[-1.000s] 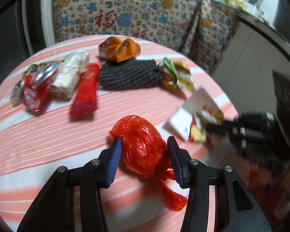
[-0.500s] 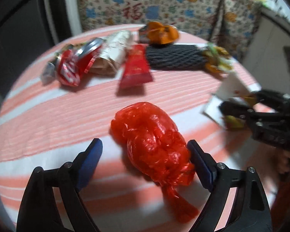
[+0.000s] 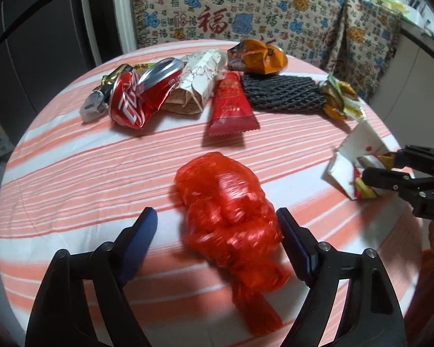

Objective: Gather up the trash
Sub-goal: 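Grasp the paper cup with the right tool while the left tool grasps the red plastic bag, then carry the red bag and paper cup to the wastebasket and release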

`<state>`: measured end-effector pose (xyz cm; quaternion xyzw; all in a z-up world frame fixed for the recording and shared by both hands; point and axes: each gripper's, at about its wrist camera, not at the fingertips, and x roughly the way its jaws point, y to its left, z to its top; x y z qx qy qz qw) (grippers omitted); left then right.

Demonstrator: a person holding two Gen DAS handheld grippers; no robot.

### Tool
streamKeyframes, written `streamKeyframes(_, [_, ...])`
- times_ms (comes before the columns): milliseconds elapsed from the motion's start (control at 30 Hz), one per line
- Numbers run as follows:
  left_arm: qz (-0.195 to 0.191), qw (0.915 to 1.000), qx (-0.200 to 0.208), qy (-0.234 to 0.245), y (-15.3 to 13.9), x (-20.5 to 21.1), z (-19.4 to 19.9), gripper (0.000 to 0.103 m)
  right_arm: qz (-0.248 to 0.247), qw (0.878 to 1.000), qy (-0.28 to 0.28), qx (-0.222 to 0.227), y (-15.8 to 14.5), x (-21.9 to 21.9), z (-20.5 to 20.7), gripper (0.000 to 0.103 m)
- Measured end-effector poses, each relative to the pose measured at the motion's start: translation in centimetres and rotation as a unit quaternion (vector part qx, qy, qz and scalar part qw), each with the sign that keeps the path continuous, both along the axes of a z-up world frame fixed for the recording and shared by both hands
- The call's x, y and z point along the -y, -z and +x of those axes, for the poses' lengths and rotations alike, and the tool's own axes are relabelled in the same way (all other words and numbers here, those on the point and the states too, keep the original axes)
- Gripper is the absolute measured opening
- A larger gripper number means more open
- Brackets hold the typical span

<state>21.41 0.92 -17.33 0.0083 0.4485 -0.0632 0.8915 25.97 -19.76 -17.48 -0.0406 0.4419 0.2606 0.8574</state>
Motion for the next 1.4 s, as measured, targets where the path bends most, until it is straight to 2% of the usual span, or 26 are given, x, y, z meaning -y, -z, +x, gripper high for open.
streamKeyframes(33, [-0.006, 1.0000, 0.001, 0.004, -0.3, 0.1, -0.1, 0.058, 0.004, 1.000, -0.003, -0.002, -0.2, 0.0, -0.1, 0.033])
streamKeyframes(67, [-0.013, 0.9999, 0.000, 0.010, -0.5, 0.2, -0.1, 0.050, 0.006, 1.000, -0.005, -0.001, -0.4, 0.0, -0.2, 0.018])
streamKeyframes(100, [-0.018, 0.9998, 0.002, 0.012, -0.6, 0.3, -0.3, 0.050, 0.006, 1.000, -0.005, 0.000, -0.6, 0.0, -0.2, 0.011])
streamKeyframes(300, [-0.049, 0.9984, 0.025, 0.011, -1.7, 0.4, -0.5, 0.047, 0.020, 0.999, 0.020, 0.035, -3.0, 1.2, -1.2, 0.010])
streamKeyframes(433, [-0.059, 0.9974, 0.034, 0.024, -2.4, 1.7, -0.4, 0.047, 0.021, 0.998, 0.039, 0.043, -3.6, 2.8, -1.6, 0.011])
streamKeyframes(633, [-0.067, 0.9955, 0.039, 0.054, -3.6, 5.7, -0.8, 0.047, 0.024, 0.996, 0.078, 0.047, -4.3, 6.5, -2.0, 0.010])
streamKeyframes(833, [-0.091, 0.9908, 0.043, 0.090, -5.2, 11.1, -0.8, 0.047, 0.026, 0.990, 0.122, 0.065, -5.5, 10.9, -3.0, 0.010])
streamKeyframes(1100, [-0.111, 0.9802, 0.042, 0.159, -6.4, 21.0, -0.1, 0.047, 0.013, 0.972, 0.219, 0.084, -6.3, 20.1, -4.9, 0.011])
streamKeyframes(1400, [-0.127, 0.9628, 0.026, 0.237, -6.0, 32.3, 1.0, 0.047, 0.005, 0.940, 0.334, 0.067, -5.0, 30.8, -7.3, 0.011])
